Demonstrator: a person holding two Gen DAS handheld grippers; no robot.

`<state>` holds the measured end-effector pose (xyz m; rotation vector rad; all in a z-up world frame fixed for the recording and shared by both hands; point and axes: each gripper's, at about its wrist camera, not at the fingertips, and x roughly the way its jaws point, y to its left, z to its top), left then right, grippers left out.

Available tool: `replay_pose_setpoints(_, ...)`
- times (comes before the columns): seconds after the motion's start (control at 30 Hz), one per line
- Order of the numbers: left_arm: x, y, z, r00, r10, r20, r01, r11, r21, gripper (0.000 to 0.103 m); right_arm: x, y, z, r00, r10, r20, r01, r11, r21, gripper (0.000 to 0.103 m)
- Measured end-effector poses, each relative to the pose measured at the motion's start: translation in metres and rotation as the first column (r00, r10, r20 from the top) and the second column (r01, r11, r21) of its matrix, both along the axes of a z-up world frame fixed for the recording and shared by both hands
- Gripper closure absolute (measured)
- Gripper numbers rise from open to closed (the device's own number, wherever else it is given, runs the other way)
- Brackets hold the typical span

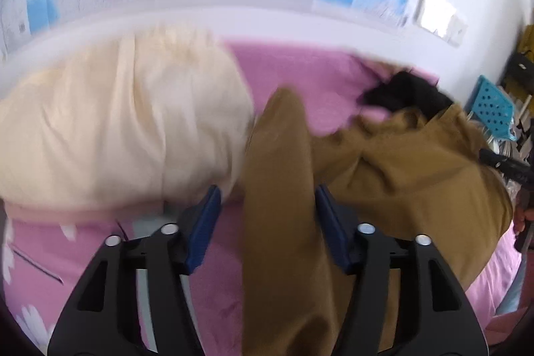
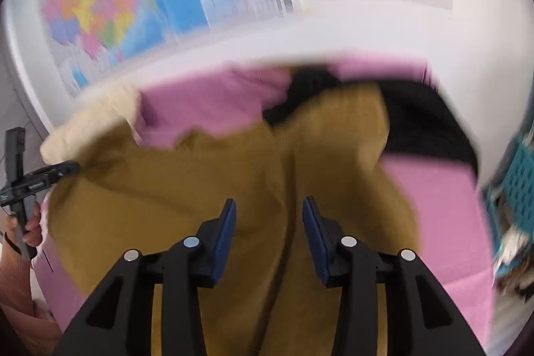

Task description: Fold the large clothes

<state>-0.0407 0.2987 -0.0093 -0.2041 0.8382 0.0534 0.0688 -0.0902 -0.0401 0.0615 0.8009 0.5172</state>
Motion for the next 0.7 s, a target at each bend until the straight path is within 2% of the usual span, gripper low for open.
replay_pose_setpoints(0.03,0.003,0.006,-0.013,0.998,0.027,-0.063,-0.028,1.0,-0.014,0.052,0.008,-0.002,-0.014,0.998,-0.011,-0.062,0.013,0.999,0.032,0.062)
replay_pose_setpoints(0.07,-0.001,0.011,-0.019,0.996,0.048,-0.081,-0.052,0.998,-0.044,0.047,0.008,-0.006,-0.016,0.997,-0.016,-0.071,0.021,0.997,0.068,0.062)
replay_pose_setpoints(0.1,-0.008,0.014,-0.018,0.996,0.07,-0.063,-0.074,0.995,-0.065,0.045,0.004,-0.01,-0.012,0.997,-0.025,-0.068,0.031,0.995,0.091,0.061)
replay_pose_setpoints(0.13,-0.016,0.015,-0.014,0.995,0.09,-0.045,-0.093,0.993,-0.072,0.042,-0.004,-0.018,-0.004,0.997,-0.041,-0.069,0.05,0.99,0.128,0.052)
replay_pose_setpoints(0.2,-0.05,0.013,0.003,0.995,0.096,0.038,-0.092,0.991,-0.1,0.041,-0.031,-0.04,0.012,0.998,-0.012,-0.055,0.027,0.959,0.283,0.038)
replay_pose_setpoints(0.23,-0.06,0.011,0.008,0.994,0.087,0.066,-0.079,0.99,-0.116,0.036,-0.044,-0.047,0.015,0.998,0.027,-0.049,-0.008,0.94,0.342,0.036)
replay_pose_setpoints(0.3,-0.097,0.0,0.02,0.991,0.04,0.129,-0.024,0.992,-0.121,0.032,-0.071,-0.059,0.018,0.992,0.111,-0.054,-0.077,0.902,0.426,0.03)
replay_pose_setpoints(0.33,-0.106,-0.004,0.022,0.991,0.018,0.136,-0.001,0.992,-0.122,0.032,-0.087,-0.064,0.013,0.982,0.176,-0.075,-0.119,0.869,0.479,0.028)
replay_pose_setpoints(0.47,-0.135,-0.031,0.014,0.981,-0.131,0.141,0.159,0.964,-0.214,0.032,-0.115,-0.064,-0.021,0.94,0.28,-0.198,-0.125,0.817,0.563,0.027)
replay_pose_setpoints(0.6,-0.13,-0.058,-0.009,0.967,-0.23,0.107,0.253,0.915,-0.314,0.032,-0.102,-0.053,-0.064,0.918,0.225,-0.327,0.027,0.786,0.617,0.026)
replay_pose_setpoints(0.63,-0.126,-0.065,-0.017,0.965,-0.246,0.09,0.262,0.908,-0.326,0.032,-0.099,-0.052,-0.067,0.918,0.205,-0.339,0.055,0.781,0.622,0.022)
replay_pose_setpoints(0.67,-0.124,-0.069,-0.023,0.965,-0.253,0.074,0.262,0.902,-0.344,0.032,-0.091,-0.048,-0.072,0.917,0.184,-0.355,0.088,0.774,0.627,0.023)
replay_pose_setpoints(0.7,-0.117,-0.074,-0.032,0.962,-0.267,0.055,0.267,0.883,-0.386,0.032,-0.086,-0.045,-0.072,0.925,0.161,-0.345,0.105,0.763,0.638,0.022)
